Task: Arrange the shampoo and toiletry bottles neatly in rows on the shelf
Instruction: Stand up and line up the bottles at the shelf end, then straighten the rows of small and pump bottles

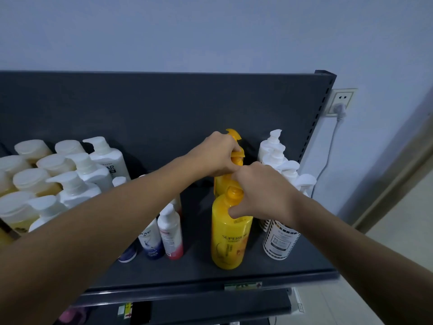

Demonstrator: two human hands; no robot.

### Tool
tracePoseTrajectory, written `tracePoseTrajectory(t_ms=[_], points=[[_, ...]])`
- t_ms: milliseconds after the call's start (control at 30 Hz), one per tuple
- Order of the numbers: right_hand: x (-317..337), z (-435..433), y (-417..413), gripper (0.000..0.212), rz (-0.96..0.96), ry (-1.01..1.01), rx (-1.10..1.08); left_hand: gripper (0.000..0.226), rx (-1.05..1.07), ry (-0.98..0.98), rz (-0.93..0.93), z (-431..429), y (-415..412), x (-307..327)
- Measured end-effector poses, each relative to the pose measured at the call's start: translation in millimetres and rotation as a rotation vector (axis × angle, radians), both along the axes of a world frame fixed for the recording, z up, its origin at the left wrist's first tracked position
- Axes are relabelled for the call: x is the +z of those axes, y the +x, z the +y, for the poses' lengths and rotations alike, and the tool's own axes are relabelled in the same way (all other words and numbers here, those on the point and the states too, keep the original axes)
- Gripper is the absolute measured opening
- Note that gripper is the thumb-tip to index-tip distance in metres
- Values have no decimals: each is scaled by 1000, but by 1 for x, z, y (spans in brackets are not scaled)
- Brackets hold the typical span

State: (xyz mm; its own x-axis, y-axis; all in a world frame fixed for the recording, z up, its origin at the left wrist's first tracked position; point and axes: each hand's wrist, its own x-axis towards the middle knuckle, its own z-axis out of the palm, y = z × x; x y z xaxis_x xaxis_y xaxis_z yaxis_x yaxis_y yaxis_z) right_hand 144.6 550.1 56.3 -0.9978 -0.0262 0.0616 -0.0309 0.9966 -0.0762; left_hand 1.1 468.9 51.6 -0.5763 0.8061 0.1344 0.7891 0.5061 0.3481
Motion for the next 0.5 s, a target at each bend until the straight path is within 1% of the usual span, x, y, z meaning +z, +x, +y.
tracePoseTrajectory(t_ms=[100,167,200,233,267,300,333,433,500], points=[[-3,0,0,41,-8,9,-16,36,-9,-27,8,-5,-1,-1],[-3,1,0,43,-50,13,-20,20,-20,-39,5,-15,-5,3],[0,2,0,46,-79,6,-27,24,-6,-18,-13,-25,-7,7],[3,1,0,51,-104,-13,-35,36,26,15,-38,-38,-9,14],[8,0,0,60,-102,-37,-38,42,62,48,-50,-55,-11,21],[14,-4,-1,69,-72,-56,-33,42,86,62,-37,-73,-12,28],[21,-10,-3,74,-26,-70,-17,40,105,51,-17,-93,-11,35],[27,-39,-17,66,93,-98,87,34,122,-12,19,-149,-8,43],[24,-62,-29,60,68,-103,153,29,114,-68,66,-177,-6,39]])
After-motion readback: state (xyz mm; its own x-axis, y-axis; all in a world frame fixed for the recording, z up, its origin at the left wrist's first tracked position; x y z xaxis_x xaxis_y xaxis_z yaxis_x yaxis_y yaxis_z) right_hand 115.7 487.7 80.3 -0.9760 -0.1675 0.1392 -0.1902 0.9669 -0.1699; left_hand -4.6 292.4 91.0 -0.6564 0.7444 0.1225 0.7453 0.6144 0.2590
